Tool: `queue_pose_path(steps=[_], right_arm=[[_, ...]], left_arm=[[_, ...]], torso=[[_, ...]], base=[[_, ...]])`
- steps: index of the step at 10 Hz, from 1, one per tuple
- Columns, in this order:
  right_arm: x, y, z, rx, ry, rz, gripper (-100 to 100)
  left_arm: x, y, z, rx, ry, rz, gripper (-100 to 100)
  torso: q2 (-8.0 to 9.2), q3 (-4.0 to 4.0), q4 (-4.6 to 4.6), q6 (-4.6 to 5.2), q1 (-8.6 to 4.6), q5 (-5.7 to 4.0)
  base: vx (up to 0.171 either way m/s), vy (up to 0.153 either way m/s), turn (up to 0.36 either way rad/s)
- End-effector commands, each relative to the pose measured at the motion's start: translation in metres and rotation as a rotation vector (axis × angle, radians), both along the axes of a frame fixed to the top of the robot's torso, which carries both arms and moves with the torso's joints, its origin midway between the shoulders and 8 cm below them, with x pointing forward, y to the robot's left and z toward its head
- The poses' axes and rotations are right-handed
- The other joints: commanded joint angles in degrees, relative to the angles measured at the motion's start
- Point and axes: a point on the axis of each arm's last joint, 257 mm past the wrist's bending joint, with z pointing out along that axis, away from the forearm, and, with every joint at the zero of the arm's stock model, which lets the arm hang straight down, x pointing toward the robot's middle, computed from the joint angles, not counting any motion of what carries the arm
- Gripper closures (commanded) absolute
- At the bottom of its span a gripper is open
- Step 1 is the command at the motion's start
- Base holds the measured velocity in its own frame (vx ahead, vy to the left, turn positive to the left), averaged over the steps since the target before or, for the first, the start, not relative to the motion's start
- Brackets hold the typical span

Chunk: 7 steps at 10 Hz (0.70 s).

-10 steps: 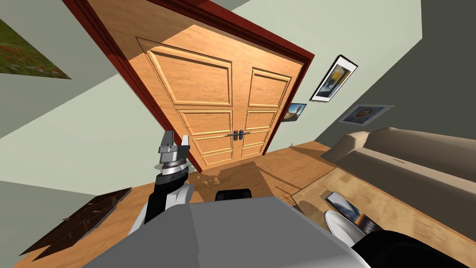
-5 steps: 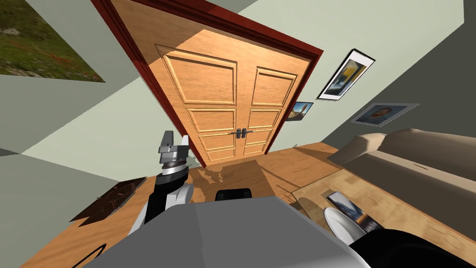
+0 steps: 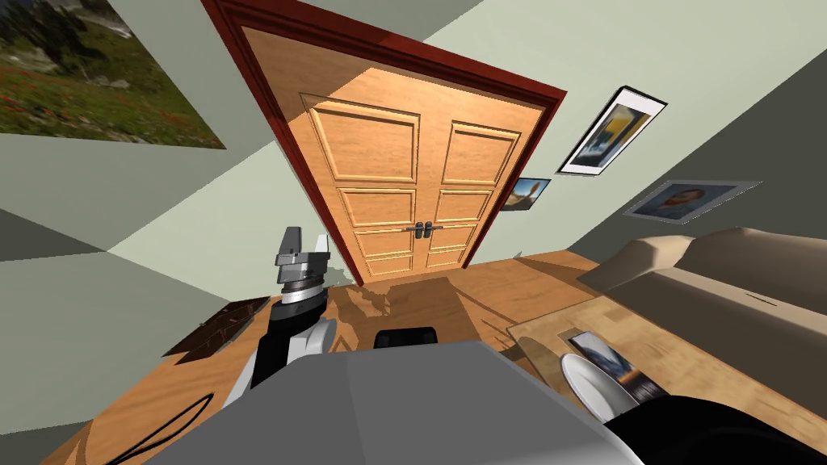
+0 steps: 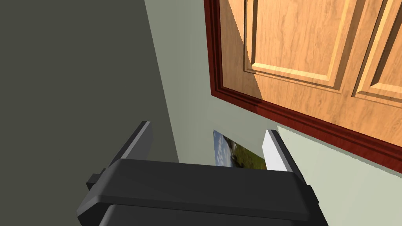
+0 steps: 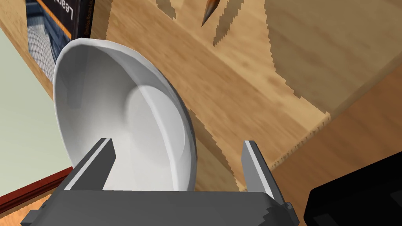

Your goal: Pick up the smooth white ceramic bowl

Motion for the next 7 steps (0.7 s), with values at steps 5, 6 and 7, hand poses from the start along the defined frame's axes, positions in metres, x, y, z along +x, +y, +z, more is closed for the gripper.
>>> queue_pose_path(steps=[5,6,7], right_arm=[[0.016,-0.024,-0.002,-0.009,-0.001,-0.057,-100],[0.016,-0.024,-0.002,-0.009,-0.002,-0.058,-100],[0.027,-0.026,-0.007,0.009,-0.001,-0.071,-100]], left_arm=[[0.000,0.000,0.000,0.000,0.000,0.000,0],[0.000,0.000,0.000,0.000,0.000,0.000,0],[0.000,0.000,0.000,0.000,0.000,0.000,0]], torso=[[-0.03,-0.01,0.00,0.05,0.02,0.02],[-0.12,-0.06,-0.02,0.08,-0.05,0.00],[-0.26,-0.13,-0.05,0.07,-0.11,-0.01]], base=[[-0.088,0.033,0.062],[-0.013,0.002,-0.018],[-0.099,0.019,0.184]])
